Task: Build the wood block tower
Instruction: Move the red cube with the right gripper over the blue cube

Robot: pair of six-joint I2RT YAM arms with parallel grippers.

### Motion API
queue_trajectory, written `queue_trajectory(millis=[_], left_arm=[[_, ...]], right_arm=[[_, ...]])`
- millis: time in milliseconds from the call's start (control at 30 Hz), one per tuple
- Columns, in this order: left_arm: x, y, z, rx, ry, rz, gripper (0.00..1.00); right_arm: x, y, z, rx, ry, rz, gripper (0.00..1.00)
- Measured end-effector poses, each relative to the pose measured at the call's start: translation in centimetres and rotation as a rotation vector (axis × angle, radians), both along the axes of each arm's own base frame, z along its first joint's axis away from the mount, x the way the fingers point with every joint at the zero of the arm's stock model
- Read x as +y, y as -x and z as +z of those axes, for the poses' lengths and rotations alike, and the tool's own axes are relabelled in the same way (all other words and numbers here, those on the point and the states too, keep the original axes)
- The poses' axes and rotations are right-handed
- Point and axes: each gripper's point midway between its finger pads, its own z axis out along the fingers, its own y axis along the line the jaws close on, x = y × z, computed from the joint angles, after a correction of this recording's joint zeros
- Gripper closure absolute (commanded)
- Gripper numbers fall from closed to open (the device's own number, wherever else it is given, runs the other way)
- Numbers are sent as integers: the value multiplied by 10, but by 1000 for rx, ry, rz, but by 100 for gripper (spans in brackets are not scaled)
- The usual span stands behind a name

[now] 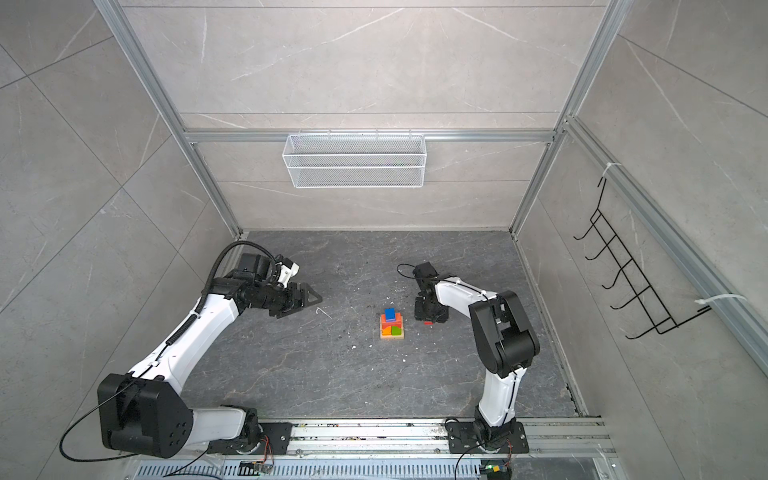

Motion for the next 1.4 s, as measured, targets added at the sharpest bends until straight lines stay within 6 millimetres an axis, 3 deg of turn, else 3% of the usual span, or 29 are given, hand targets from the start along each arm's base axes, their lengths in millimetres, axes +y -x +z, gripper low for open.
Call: queue_trajectory(millis=[467,633,867,1400], left_arm=[[0,0,0,0,0,0,18],[0,0,0,0,0,0,17],[-1,0,1,0,5,-3,17],[-9,6,22,-64,71,-37,15]], right_arm=[[-4,4,0,16,21,16,100],[-7,17,5,55,36,21,100],[7,17,49,2,17,56,100],[76,19,133,-126,-1,208,98]])
